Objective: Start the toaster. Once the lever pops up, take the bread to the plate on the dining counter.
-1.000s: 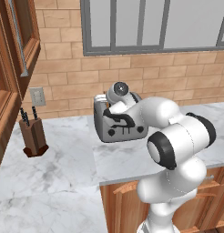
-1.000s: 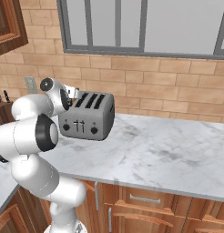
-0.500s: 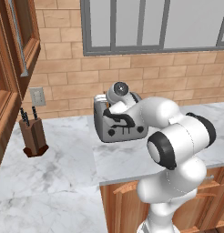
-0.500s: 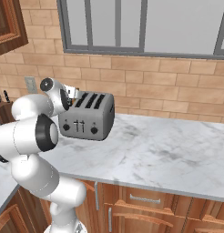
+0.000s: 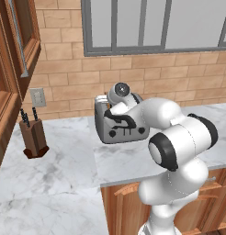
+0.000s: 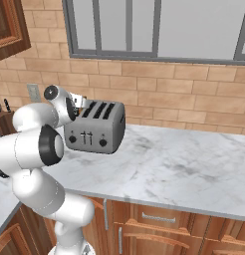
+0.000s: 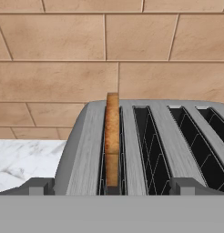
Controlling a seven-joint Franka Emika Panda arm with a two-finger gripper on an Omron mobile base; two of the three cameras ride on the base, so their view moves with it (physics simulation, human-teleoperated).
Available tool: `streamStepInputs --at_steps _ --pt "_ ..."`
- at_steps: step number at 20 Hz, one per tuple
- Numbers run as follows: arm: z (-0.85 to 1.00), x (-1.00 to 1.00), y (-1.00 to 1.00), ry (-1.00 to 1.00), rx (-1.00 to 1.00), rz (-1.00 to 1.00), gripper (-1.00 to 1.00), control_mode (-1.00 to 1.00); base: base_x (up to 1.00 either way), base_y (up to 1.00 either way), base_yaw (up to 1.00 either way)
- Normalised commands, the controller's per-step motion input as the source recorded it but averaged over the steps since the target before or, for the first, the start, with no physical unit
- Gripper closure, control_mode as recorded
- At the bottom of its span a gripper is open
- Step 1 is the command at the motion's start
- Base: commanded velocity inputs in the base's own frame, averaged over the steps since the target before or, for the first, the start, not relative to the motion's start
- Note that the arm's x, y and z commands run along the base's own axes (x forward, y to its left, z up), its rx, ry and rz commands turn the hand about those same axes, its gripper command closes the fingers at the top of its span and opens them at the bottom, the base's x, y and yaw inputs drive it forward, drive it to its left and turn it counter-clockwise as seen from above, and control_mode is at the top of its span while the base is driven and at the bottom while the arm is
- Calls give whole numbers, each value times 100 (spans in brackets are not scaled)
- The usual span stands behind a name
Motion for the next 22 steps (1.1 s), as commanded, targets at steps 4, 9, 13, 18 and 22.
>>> streamStepInputs --at_steps 4,9,13,18,22 --pt "0 0 0 0 0 0 -100 -100 0 0 0" --pt "0 0 0 0 0 0 -100 -100 0 0 0" --pt "0 0 0 0 0 0 -100 -100 0 0 0" --pt "0 0 0 0 0 0 -100 -100 0 0 0" --pt "0 0 0 0 0 0 -100 -100 0 0 0"
